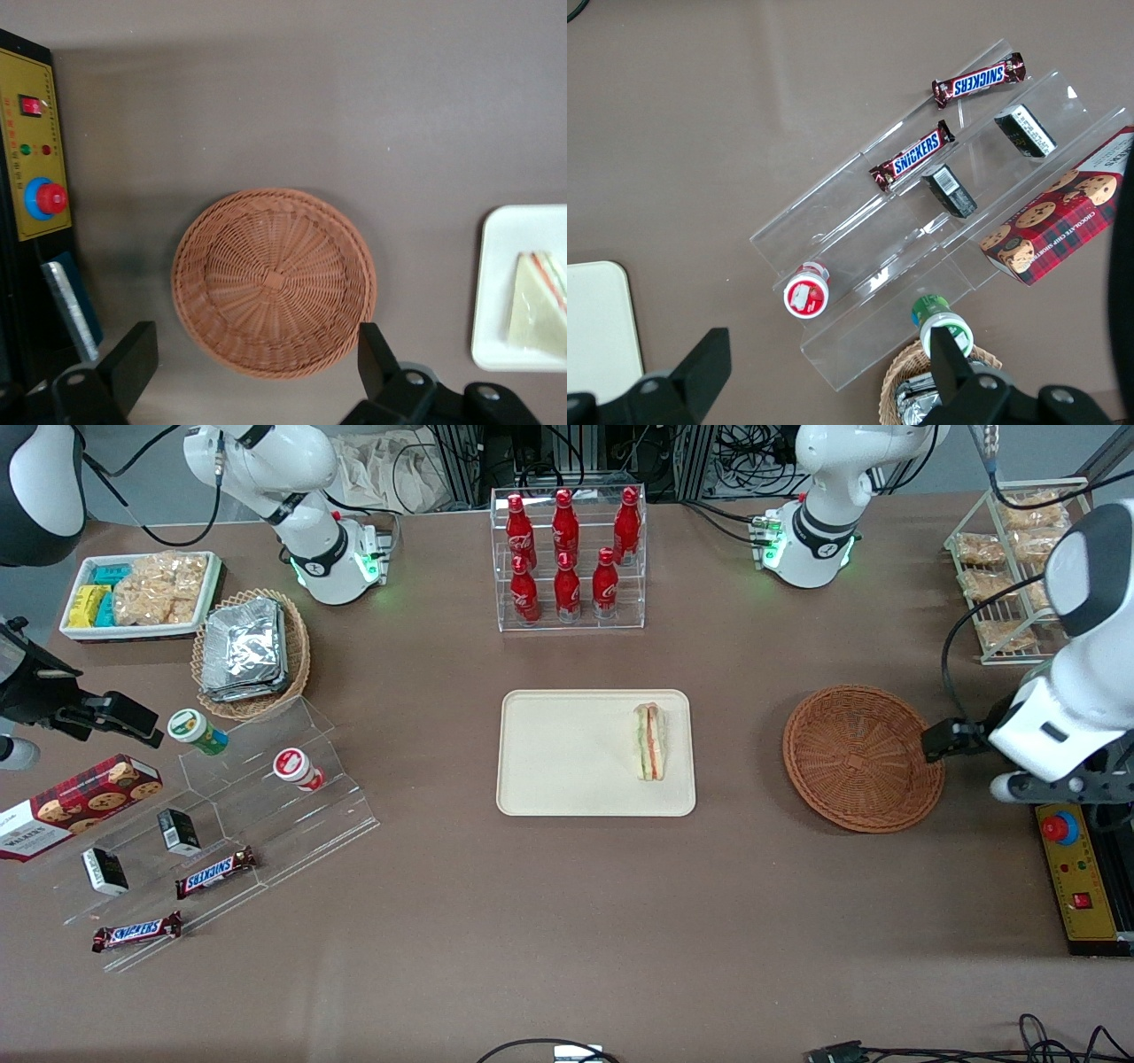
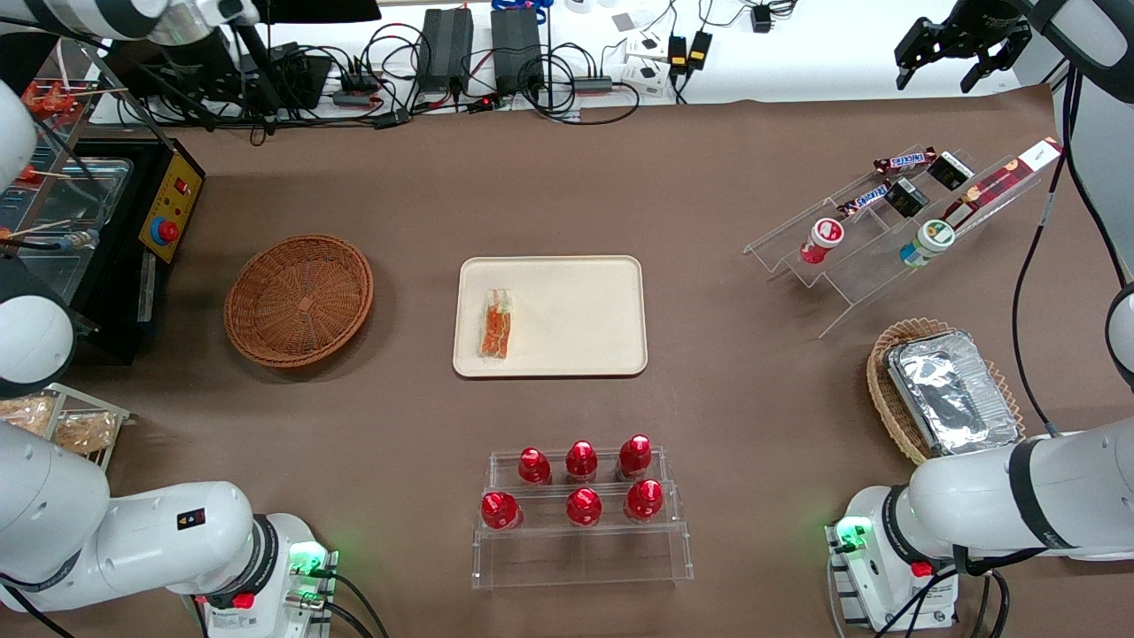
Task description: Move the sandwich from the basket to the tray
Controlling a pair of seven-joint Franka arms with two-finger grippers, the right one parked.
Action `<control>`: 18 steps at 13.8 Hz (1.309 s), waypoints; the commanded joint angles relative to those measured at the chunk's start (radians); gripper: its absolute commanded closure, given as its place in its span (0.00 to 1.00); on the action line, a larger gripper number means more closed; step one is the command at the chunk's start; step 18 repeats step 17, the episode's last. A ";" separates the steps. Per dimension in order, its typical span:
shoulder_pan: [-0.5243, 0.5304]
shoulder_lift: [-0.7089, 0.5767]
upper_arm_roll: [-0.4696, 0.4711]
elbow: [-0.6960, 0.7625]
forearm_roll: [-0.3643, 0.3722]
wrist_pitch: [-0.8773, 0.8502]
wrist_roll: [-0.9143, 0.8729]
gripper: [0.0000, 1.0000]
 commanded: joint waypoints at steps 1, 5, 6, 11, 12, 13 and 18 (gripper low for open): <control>-0.059 -0.084 0.090 -0.020 -0.042 -0.050 0.061 0.00; -0.082 -0.144 0.104 -0.034 -0.031 -0.088 0.084 0.00; -0.088 -0.159 0.104 -0.034 -0.034 -0.091 0.099 0.00; -0.089 -0.189 0.109 -0.034 -0.047 -0.108 0.110 0.00; -0.089 -0.189 0.109 -0.034 -0.060 -0.113 0.108 0.00; -0.089 -0.190 0.112 -0.035 -0.080 -0.113 0.105 0.00; -0.089 -0.196 0.139 -0.048 -0.128 -0.114 0.104 0.00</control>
